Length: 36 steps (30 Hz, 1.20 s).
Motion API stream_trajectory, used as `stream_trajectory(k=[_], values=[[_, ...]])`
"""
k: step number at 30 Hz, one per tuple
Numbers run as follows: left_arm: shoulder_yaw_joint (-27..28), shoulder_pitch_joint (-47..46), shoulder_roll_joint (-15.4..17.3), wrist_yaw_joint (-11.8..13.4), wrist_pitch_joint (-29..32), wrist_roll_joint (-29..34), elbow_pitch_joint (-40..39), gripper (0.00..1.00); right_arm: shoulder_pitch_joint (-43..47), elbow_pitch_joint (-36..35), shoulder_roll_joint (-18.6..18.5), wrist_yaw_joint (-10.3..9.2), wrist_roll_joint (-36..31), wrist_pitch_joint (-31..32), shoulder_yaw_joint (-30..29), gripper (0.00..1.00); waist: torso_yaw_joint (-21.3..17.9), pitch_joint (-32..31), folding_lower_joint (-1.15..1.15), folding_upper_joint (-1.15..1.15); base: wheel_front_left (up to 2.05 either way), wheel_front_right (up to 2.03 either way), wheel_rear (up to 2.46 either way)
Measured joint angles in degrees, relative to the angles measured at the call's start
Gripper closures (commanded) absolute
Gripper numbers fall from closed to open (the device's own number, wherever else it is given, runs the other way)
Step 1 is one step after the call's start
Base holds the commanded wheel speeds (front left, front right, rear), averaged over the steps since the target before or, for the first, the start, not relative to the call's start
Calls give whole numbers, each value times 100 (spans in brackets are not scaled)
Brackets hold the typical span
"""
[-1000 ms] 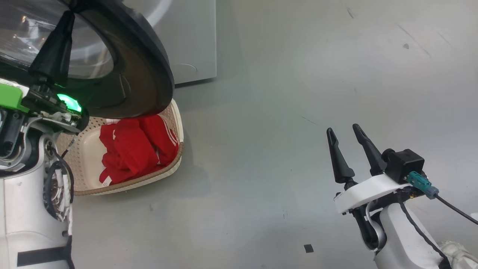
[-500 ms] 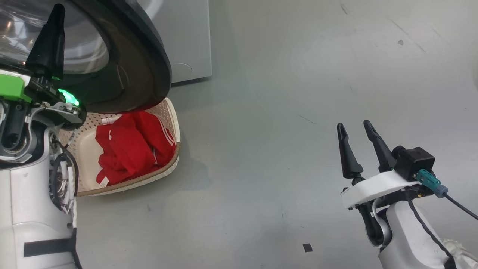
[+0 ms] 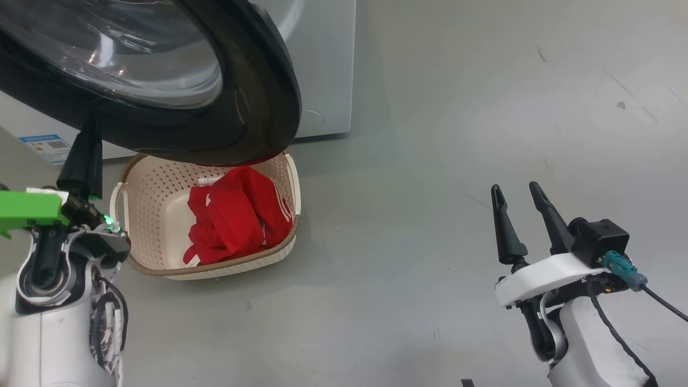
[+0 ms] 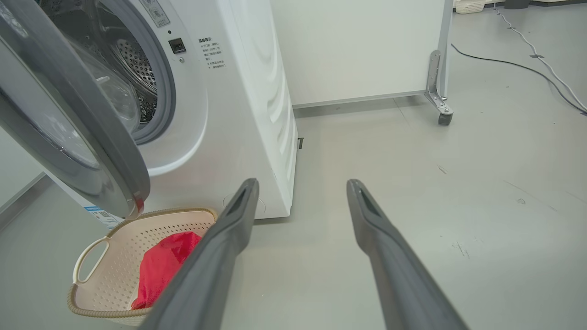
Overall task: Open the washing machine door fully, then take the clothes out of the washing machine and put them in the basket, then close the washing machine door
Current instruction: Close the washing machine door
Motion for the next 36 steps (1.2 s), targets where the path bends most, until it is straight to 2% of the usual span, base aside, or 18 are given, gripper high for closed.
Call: stream_trajectory(k=[6, 7, 8, 9, 10, 11, 13, 14, 26, 32, 36], values=[[80, 460, -12, 0, -211, 26, -129, 100, 144, 58, 0, 1, -3, 0, 19, 0, 237, -226, 0, 0, 0, 0, 0], [94, 543, -11, 0, -213, 27, -154, 95, 168, 63, 0, 1, 5, 0, 33, 0, 266, -268, 0, 0, 0, 0, 0], [94, 633, -11, 0, -247, 44, -186, 84, 192, 68, 2, 2, 18, 0, 40, 0, 293, -311, 0, 0, 0, 0, 0], [97, 721, -12, 0, -290, 89, -210, 65, 211, 81, 2, 2, 23, 0, 46, 0, 320, -355, 0, 0, 0, 0, 0], [96, 807, -12, 0, -328, 129, -235, 54, 224, 94, 1, 2, 23, 0, 49, 0, 344, -396, 0, 0, 0, 0, 0], [97, 888, -12, 0, -356, 136, -259, 51, 236, 102, 1, 2, 24, 0, 55, 0, 368, -436, 0, 0, 0, 0, 0], [78, 1029, -11, 0, -394, 189, -281, 6, 276, 116, 1, 2, 24, 0, 73, 0, 412, -509, 0, 0, 0, 0, 0], [64, 1112, -11, 0, -427, 245, -298, 0, 302, 126, 1, 2, 27, 0, 88, 0, 431, -545, 0, 0, 0, 0, 0], [-172, 1855, 41, 0, -1002, 1316, -738, 0, 436, 157, 2, 3, 92, 0, 255, 0, 483, -883, 0, 0, 0, 0, 0], [-505, 2049, 305, -1, -1438, 2103, -977, 0, 436, 145, 2, 2, 91, 0, 253, 0, 461, -910, 0, 0, 0, 0, 0], [-794, 2268, 564, -2, -1870, 2871, -958, 0, 436, 125, 2, 2, 90, 0, 261, 0, 451, -929, 0, 0, 0, 0, 0]])
